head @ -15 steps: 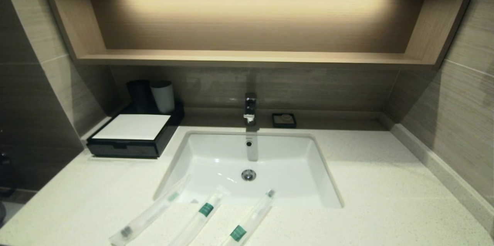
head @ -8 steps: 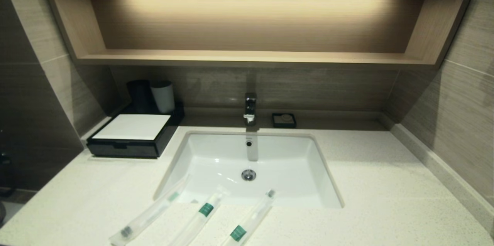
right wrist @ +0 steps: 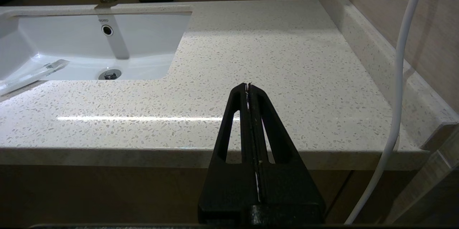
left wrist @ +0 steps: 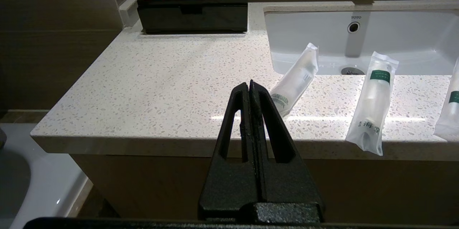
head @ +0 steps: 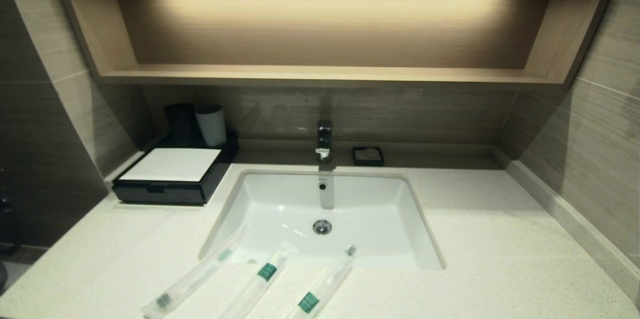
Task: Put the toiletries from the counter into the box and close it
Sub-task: Open the drawer
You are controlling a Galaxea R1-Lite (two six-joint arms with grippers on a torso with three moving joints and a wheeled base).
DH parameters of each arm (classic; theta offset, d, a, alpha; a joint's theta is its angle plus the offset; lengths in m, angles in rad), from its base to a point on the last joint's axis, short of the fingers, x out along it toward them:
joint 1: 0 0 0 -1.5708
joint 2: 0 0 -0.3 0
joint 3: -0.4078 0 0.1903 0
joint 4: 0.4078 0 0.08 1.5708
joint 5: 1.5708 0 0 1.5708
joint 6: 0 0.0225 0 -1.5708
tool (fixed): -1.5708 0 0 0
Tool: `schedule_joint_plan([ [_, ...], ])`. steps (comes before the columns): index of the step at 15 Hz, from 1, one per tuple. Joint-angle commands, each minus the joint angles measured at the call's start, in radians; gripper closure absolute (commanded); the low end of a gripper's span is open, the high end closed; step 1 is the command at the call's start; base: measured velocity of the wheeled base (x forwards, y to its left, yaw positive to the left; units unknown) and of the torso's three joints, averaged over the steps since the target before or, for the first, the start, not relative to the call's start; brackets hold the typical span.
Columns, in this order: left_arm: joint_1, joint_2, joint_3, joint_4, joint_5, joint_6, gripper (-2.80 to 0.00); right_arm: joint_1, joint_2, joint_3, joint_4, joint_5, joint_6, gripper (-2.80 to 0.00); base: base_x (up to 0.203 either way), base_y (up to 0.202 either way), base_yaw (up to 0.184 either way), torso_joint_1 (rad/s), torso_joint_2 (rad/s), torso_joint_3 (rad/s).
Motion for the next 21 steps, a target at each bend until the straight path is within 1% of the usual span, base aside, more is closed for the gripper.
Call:
schedule_joint_plan([
  [1,0.000,0.000,0.000,0.000,0.000,0.000,0.00,0.000,0.001,0.000,0.000,0.000,0.000,0.00,0.000,0.000,0.000,0.000,0.00,0.000],
  [8,0.000,0.000,-0.003,0.001,0.009,-0.001,0.00,0.000,0.001,0.000,0.000,0.000,0.000,0.00,0.000,0.000,0.000,0.000,0.00,0.000],
  [10,0.000,0.001,-0.028,0.002,0.014,-0.001,0.00,0.000,0.001,0.000,0.000,-0.001,0.007,0.00,0.000,0.000,0.000,0.000,0.00,0.000],
  [13,0.000,0.001,-0.128,0.039,0.010,-0.001,0.00,0.000,0.001,0.000,0.000,-0.006,0.008,0.00,0.000,0.000,0.000,0.000,0.00,0.000],
  [16,0.000,0.001,-0.289,0.158,0.002,-0.001,0.00,0.000,0.001,0.000,0.000,-0.006,0.008,0.00,0.000,0.000,0.000,0.000,0.00,0.000],
  [19,0.000,0.003,-0.442,0.306,0.000,0.009,0.00,0.000,0.001,0.000,0.000,-0.006,0.008,0.00,0.000,0.000,0.000,0.000,0.00,0.000],
  [21,0.000,0.038,-0.510,0.339,0.000,0.029,0.00,0.000,0.001,0.000,0.000,-0.006,0.007,0.00,0.000,0.000,0.000,0.000,0.00,0.000],
])
